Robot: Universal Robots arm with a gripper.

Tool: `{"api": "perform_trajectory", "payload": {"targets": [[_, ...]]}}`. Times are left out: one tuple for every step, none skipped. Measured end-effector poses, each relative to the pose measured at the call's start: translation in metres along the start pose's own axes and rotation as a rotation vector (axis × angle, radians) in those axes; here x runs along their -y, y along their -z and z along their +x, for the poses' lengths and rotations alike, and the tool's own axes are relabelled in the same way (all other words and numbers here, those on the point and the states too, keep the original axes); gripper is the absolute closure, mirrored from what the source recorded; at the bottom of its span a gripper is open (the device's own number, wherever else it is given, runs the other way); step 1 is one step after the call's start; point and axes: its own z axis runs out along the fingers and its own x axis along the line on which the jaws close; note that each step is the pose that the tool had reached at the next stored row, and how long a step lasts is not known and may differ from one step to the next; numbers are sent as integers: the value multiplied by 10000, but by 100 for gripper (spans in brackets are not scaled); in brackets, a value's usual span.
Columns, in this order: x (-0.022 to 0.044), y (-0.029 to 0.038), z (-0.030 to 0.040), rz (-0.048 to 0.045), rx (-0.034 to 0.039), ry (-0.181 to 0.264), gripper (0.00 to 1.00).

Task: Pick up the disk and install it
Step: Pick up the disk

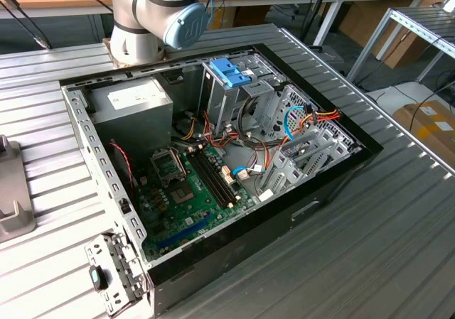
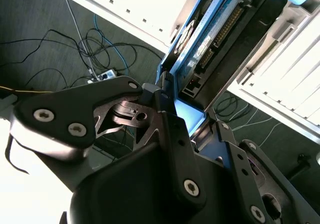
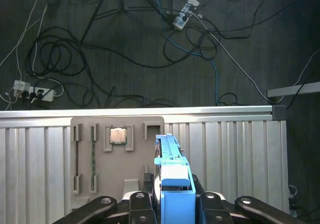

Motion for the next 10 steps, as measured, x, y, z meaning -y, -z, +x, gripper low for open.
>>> {"api": "perform_trajectory", "payload": {"targets": [[-1,23,-2,0,0,0,63],[-2,31,-3,0,0,0,63],[-2,43,-4,0,0,1,63],[-2,48,-5,0,0,0,63],[-3,52,-6,0,0,0,63],[-3,56,-6,0,0,0,63],[-3,59,-6,-1,0,1,63],[-3,61,-7,0,0,0,63],[-3,62,-8,1,0,0,63],[-3,65,-9,0,0,0,63]]}}
